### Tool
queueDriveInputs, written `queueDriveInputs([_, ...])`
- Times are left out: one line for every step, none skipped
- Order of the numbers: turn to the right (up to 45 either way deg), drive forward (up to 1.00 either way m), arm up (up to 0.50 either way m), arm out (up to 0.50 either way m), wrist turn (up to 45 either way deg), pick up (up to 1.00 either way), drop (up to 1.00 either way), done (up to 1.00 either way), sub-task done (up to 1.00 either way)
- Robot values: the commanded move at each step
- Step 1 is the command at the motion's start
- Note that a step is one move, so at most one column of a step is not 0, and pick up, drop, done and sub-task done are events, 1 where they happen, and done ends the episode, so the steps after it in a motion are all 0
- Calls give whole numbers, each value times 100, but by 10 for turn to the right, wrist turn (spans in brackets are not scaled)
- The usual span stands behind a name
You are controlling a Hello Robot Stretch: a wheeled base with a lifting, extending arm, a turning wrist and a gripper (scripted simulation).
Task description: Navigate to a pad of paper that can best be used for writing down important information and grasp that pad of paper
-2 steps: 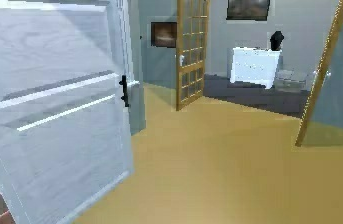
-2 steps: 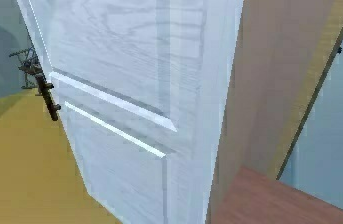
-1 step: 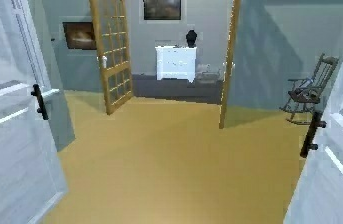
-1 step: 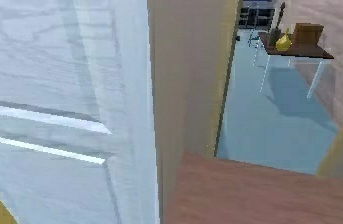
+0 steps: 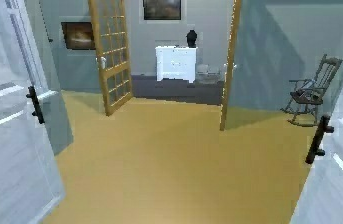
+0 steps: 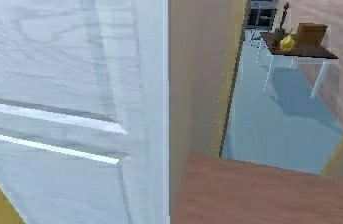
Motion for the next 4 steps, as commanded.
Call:
queueDriveInputs([120,0,0,0,0,0,0,0,0])
queueDriveInputs([30,0,0,0,0,0,0,0,0])
queueDriveInputs([0,100,0,0,0,0,0,0,0])
queueDriveInputs([0,30,0,0,0,0,0,0,0])
